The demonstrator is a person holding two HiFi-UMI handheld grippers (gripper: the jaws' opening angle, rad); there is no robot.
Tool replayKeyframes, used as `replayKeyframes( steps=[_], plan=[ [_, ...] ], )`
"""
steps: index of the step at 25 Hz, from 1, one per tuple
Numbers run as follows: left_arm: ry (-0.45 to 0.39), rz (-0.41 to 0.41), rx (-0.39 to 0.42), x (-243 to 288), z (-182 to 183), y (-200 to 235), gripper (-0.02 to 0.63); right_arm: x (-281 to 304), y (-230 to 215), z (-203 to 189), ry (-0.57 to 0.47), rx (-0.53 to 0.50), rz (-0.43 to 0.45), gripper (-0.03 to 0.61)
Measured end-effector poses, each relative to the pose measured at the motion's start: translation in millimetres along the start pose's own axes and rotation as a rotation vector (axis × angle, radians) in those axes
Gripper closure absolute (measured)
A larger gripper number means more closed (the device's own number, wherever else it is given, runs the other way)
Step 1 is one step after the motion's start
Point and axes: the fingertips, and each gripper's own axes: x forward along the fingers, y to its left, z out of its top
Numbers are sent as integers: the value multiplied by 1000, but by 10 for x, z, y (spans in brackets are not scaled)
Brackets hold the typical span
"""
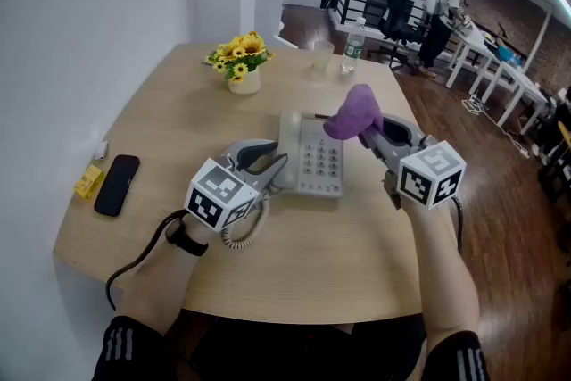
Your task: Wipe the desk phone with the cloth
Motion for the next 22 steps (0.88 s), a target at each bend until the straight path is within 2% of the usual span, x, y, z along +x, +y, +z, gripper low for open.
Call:
replayKeyframes(
  steps=[4,7,11,17,22],
  plan=[
    [2,-5,-1,-4,7,-23,520,330,-53,301,52,-10,24,502],
    [4,-2,-12,-20,-1,1,520,685,-3,280,128,4,56,502],
    [2,2,-23,-22,-24,38,520,1171,56,-31,267,26,92,502],
    [-7,0,-10,-24,8,1,520,1670,83,-579,460,-19,93,503],
    [-11,-6,-1,-20,27,-15,520,1829,83,-816,528,-7,94,503]
  ],
)
